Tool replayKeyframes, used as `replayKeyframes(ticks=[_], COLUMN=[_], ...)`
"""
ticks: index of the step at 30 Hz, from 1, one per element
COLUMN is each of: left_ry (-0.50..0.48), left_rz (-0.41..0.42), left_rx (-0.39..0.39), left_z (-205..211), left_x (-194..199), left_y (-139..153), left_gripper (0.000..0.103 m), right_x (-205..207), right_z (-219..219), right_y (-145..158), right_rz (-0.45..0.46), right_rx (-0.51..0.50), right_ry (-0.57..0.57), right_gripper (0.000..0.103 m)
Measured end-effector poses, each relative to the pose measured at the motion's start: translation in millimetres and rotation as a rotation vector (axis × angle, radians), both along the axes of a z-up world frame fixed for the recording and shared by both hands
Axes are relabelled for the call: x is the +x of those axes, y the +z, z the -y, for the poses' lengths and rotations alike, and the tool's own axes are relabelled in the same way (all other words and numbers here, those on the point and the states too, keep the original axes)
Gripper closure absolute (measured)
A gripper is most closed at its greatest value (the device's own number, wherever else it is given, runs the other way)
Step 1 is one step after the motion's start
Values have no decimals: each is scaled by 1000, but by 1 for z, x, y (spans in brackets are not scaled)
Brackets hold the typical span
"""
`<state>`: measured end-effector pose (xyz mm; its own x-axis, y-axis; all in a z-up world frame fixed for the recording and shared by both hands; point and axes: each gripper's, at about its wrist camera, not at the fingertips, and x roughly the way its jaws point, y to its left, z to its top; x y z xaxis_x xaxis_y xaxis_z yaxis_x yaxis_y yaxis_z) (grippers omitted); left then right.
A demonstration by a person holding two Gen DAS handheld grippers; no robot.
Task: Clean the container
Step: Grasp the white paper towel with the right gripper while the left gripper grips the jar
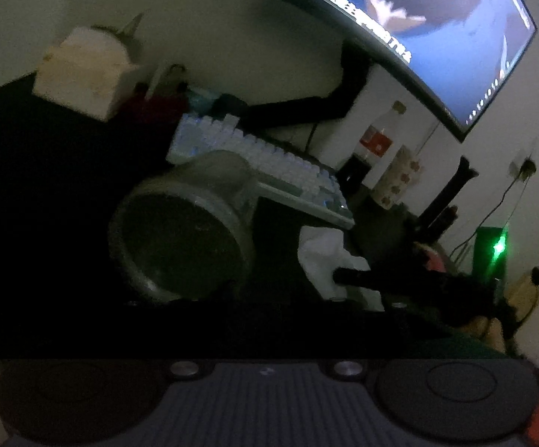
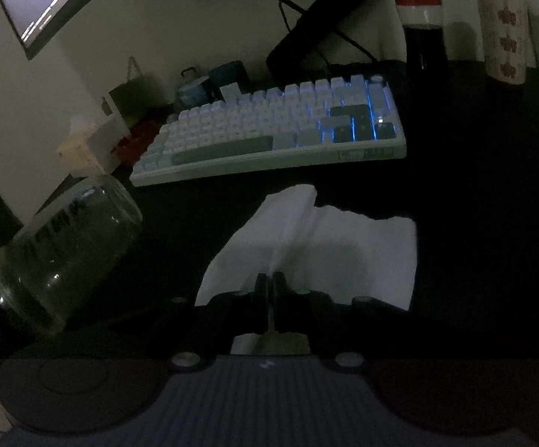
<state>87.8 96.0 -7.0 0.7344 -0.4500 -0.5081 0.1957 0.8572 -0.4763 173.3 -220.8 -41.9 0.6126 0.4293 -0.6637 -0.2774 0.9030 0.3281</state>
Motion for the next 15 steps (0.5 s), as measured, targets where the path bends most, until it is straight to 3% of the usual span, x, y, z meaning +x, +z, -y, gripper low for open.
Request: replayKeyframes(ticks=[3, 6, 10, 13, 15], left_ry=[17, 31, -13, -58, -161], left_rz=[-13, -4, -5, -2, 13], left_rx=[13, 65, -41, -94, -129], left_z=[6, 11, 4, -3, -4], left_x=[22, 43, 54, 51, 47], left_y=[-3, -9, -21, -22, -24], left_gripper=[69, 88, 85, 89, 91], right_x=[-3, -5, -7, -9, -8], right_z=[1, 5, 12, 18, 21], right_y=[0, -1, -3, -4, -2], right_rz=[12, 13, 12, 12, 3], right_rx=[-7, 5, 34, 59, 80], right_ry=[5, 6, 2, -19, -11], right_gripper=[98, 98, 98, 98, 99])
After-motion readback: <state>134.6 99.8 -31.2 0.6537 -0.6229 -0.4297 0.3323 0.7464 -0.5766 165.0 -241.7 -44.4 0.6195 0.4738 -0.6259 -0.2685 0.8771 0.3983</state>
